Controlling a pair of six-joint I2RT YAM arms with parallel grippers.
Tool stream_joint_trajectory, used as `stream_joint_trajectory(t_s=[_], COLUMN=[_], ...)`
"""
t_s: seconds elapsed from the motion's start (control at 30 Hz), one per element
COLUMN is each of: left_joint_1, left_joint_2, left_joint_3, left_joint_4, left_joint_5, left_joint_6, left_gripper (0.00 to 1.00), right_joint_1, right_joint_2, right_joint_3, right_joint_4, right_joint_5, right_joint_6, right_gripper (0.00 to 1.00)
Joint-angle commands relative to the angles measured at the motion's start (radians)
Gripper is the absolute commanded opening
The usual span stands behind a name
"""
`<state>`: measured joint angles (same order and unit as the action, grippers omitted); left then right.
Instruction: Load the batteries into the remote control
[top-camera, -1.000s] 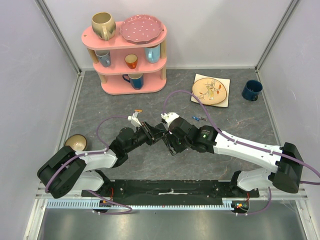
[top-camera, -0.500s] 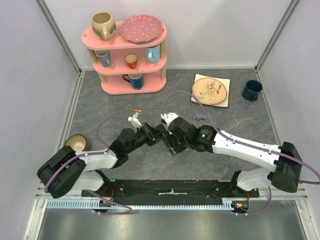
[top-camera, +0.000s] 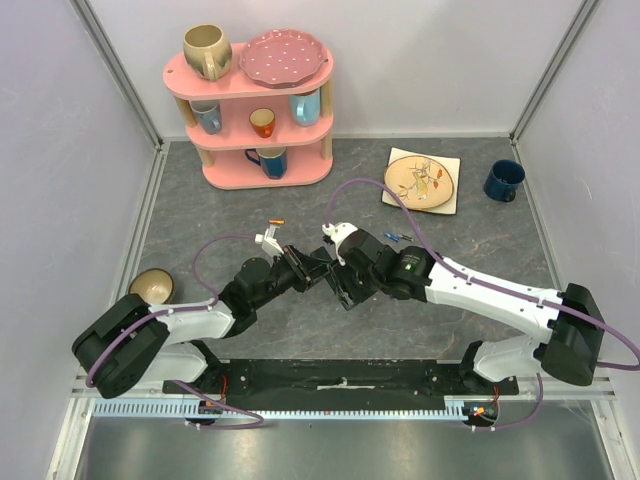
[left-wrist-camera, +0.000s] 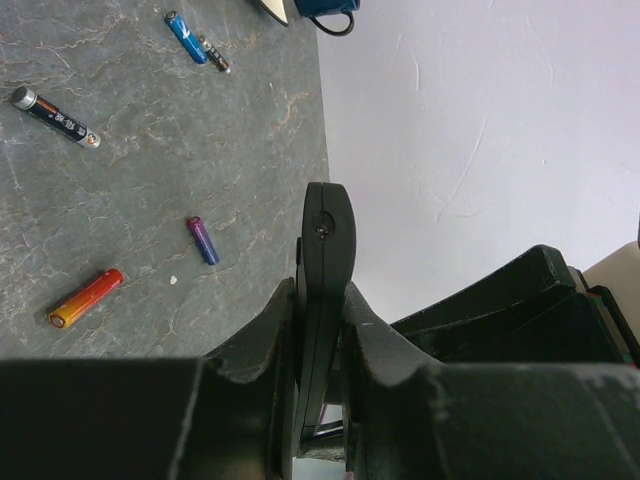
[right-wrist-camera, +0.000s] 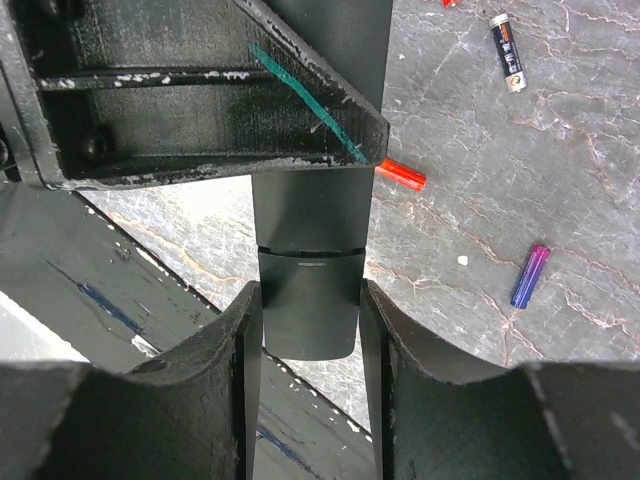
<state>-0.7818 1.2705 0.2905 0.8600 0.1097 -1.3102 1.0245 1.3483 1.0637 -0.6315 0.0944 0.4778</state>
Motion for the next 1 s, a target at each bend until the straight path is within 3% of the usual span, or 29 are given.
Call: stream_joint_trajectory(t_s=[0.0, 0.97], left_joint_1=[-0.057, -0.108], left_joint_2=[-0.062, -0.051], left_joint_3=[0.022, 0.035], left_joint_4=[0.188, 0.188], left_joint_5=[0.119, 0.091], left_joint_6=[-0.075, -0.067], left_gripper=[0.02, 0.02], right_joint_1=[-0.040, -0.087], right_joint_2=[0.032, 0.066], right_joint_3=[0.032, 0.096], right_joint_4=[0.058, 0.090], right_joint_5=[0.091, 0.090], right_joint_6=[-0.019, -0.038], right_gripper=[0.00, 0.00])
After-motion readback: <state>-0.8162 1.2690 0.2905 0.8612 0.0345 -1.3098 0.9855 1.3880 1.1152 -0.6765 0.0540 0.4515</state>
